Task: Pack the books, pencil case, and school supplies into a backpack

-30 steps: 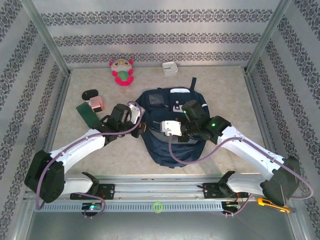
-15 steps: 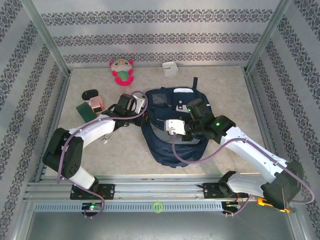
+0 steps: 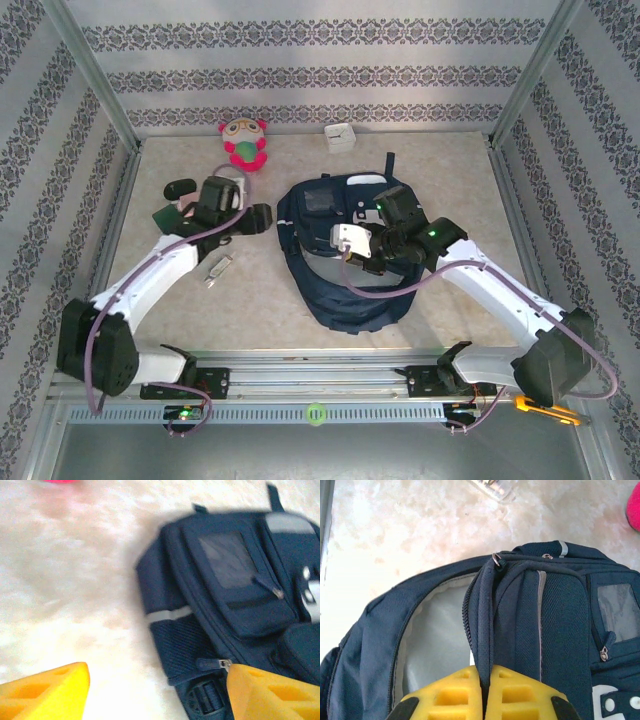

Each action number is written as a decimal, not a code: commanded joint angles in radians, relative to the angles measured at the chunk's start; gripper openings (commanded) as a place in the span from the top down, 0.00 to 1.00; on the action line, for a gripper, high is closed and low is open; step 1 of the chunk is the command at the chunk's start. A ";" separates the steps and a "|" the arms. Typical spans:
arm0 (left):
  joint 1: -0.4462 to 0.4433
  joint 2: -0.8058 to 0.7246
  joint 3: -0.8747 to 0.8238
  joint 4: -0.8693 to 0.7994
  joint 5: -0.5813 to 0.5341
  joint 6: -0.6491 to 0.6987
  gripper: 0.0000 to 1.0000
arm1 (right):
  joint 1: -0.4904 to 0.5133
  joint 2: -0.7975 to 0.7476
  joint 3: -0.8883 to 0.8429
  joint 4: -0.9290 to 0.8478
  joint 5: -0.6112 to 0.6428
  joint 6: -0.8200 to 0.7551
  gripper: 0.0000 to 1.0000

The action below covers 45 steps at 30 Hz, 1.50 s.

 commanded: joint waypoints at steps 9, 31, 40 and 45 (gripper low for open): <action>0.320 -0.012 -0.086 -0.233 -0.137 -0.114 0.01 | -0.007 0.067 0.102 0.095 -0.148 0.395 1.00; 0.440 0.432 0.060 -0.136 -0.210 -0.094 0.00 | 0.013 0.065 0.074 0.113 -0.164 0.441 1.00; 0.441 0.452 0.042 -0.101 -0.221 -0.107 0.33 | 0.014 0.048 0.069 0.115 -0.164 0.450 1.00; 0.443 0.343 -0.020 -0.104 -0.245 -0.106 0.40 | 0.014 0.041 0.074 0.121 -0.153 0.465 1.00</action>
